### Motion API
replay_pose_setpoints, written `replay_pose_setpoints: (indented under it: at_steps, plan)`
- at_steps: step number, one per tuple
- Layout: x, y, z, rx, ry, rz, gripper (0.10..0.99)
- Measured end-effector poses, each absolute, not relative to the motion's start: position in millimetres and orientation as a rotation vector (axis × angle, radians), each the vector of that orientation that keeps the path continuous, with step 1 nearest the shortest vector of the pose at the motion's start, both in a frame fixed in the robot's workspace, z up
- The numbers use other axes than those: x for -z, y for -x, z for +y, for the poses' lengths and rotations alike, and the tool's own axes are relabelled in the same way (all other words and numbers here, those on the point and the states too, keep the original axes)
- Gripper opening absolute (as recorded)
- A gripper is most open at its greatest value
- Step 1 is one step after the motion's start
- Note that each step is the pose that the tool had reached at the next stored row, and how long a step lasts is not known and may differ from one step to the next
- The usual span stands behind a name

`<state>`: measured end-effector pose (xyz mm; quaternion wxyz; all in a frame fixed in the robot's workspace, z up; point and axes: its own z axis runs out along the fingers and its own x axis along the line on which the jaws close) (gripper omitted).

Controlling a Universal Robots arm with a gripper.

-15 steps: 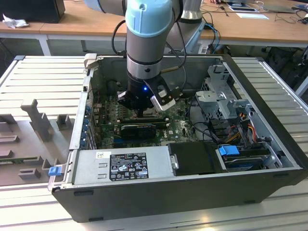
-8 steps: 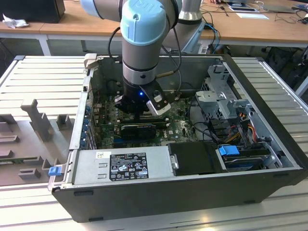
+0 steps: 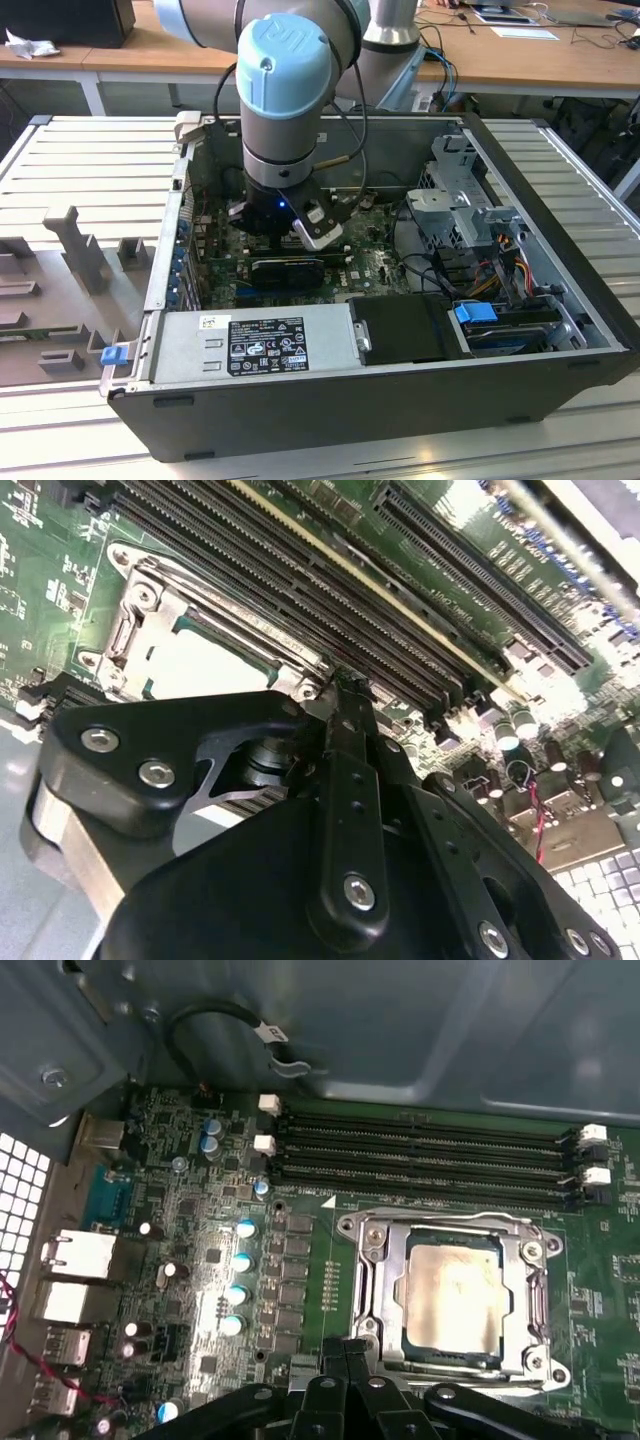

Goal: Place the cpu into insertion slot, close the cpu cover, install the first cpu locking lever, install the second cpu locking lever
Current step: 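Install the second cpu locking lever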

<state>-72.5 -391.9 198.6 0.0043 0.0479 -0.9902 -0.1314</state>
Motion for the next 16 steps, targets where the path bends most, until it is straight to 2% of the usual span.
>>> replay_pose_setpoints:
  at_steps: [5,12,16]
  plan:
    - [-197,73,-392,0.429,-0.150,-3.100,0.106]
    - [-230,73,-392,0.430,-0.150,-3.100,0.106]
    - [-235,73,-392,0.431,-0.150,-3.100,0.106]
